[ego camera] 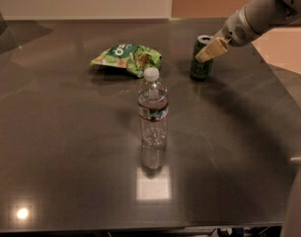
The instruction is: Knock green can over
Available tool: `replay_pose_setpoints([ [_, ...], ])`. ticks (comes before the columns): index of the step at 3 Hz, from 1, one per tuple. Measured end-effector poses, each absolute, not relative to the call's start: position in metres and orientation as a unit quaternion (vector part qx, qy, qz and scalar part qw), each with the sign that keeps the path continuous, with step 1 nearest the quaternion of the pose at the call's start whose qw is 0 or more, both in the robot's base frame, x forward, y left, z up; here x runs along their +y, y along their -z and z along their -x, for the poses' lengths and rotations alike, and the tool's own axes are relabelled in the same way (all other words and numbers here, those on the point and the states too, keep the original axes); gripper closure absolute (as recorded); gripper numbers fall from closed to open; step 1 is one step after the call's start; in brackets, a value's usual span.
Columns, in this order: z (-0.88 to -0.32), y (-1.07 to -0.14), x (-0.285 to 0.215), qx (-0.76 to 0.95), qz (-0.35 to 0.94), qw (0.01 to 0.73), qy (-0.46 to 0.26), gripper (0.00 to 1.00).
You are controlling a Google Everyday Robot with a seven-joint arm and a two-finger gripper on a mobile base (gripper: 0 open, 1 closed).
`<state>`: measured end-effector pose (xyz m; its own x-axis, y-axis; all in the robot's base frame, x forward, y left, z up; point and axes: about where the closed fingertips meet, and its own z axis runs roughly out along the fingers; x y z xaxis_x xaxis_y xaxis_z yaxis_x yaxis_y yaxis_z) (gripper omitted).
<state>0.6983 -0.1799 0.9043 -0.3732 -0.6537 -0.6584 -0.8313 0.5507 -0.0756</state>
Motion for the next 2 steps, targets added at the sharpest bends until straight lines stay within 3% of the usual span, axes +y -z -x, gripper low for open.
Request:
replay_pose_setpoints([
  [1,-0.682,-0.923,-0.174,0.810,0.479,0.313,-0.130,0.87],
  [2,-0.656,-0.945,-0.173,0.810,0.512,0.268,-0.102,1.00],
])
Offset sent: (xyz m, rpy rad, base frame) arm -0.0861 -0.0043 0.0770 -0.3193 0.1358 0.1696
